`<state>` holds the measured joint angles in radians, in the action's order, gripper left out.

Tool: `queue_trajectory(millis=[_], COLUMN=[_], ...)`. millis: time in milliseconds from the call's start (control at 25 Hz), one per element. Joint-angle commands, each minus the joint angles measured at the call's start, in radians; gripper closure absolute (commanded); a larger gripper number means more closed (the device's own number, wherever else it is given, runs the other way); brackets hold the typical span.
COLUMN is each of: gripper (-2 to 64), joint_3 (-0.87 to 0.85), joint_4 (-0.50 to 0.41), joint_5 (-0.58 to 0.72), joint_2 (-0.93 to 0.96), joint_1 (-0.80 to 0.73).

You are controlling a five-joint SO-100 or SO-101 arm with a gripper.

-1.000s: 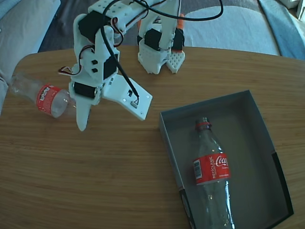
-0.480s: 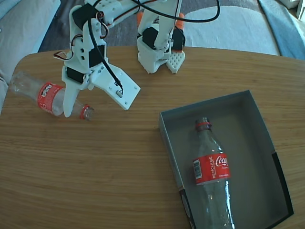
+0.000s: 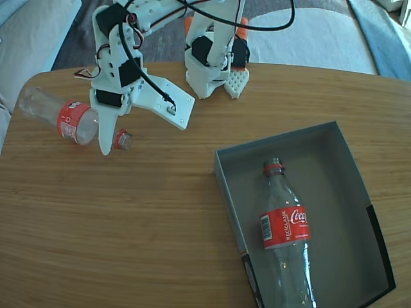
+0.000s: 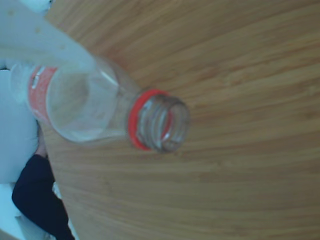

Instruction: Grasp the bottles and put them in the box.

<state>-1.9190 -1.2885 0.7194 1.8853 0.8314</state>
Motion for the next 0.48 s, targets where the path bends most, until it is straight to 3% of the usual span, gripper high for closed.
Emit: queue_trajectory(millis=[0,440], gripper=[11.4,11.4], joint_3=[0.006,-0.087], joint_4=[0.002,0.009], joint_5=[-0.003,-0.037], joint_2=[0.023,0.026], joint_1=[0.032,0.095])
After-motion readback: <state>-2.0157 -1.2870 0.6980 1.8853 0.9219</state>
